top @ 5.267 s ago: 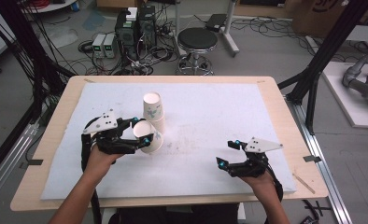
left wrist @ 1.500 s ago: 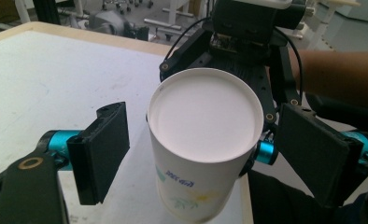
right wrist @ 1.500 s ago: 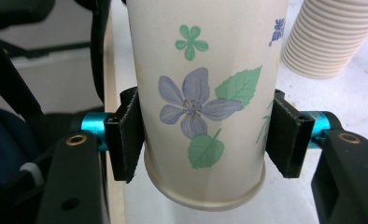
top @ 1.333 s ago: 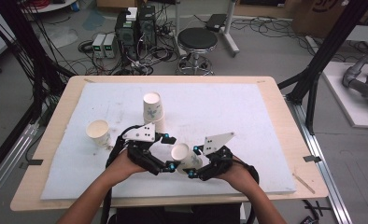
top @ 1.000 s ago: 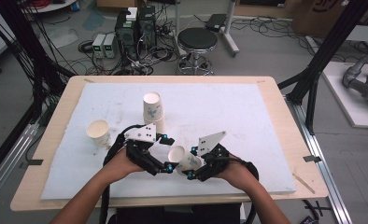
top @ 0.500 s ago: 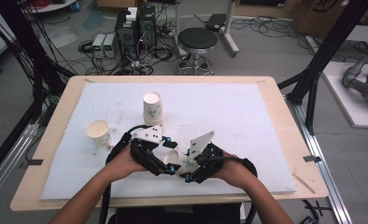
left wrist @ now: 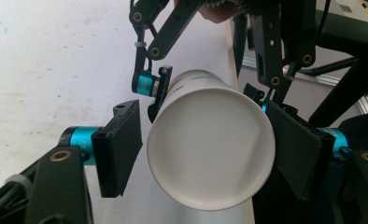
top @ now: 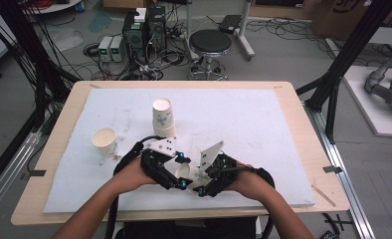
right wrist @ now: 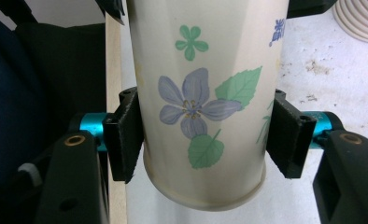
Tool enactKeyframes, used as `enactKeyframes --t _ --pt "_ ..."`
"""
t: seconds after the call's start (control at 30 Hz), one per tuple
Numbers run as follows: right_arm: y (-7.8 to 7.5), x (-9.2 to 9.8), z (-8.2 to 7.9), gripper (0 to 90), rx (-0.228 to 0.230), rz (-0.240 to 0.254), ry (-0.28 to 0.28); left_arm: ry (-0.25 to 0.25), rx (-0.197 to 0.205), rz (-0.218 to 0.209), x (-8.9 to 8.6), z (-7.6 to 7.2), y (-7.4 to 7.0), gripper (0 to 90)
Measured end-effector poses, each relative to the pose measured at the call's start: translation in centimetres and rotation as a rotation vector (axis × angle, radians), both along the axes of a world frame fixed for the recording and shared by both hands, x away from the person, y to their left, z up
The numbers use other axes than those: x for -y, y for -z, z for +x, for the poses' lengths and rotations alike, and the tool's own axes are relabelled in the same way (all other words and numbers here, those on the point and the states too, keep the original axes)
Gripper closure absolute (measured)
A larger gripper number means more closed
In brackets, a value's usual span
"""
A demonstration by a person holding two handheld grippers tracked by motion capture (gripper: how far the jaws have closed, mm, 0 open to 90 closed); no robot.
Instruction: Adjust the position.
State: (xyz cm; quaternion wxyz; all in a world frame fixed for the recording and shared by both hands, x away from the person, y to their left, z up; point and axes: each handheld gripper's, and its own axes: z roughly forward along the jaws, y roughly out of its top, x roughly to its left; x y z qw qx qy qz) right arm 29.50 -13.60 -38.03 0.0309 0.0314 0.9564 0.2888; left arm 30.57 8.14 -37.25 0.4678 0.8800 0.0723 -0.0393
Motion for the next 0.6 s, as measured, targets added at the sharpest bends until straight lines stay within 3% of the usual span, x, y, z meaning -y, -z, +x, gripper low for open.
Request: enactKeyframes --t 0.13,0.33,0.4,0.5,0.6 --pt "0.0 -0.1 0.0 36.7 0.001 -0.014 -0.010 0.017 -0.004 0.009 0.1 0.0 0.2 35.4" --pt "0.2 -0.3 0.1 36.7 0.000 -0.032 -0.021 0.021 0.005 0.036 0.1 -0.1 0.2 37.0" --pt "0.2 -0.2 0.0 32.4 -0.002 -0.033 -0.018 0.019 0.008 0.031 0.1 -0.1 0.2 37.2" --pt "0.1 0.1 0.2 19.1 -0.010 0.016 0.031 -0.004 0.014 0.020 -0.2 0.1 0.2 37.3" --pt "-0.2 0.8 0.3 19.1 -0.017 0.079 0.067 -0.019 0.002 -0.015 -0.6 0.2 0.3 37.3"
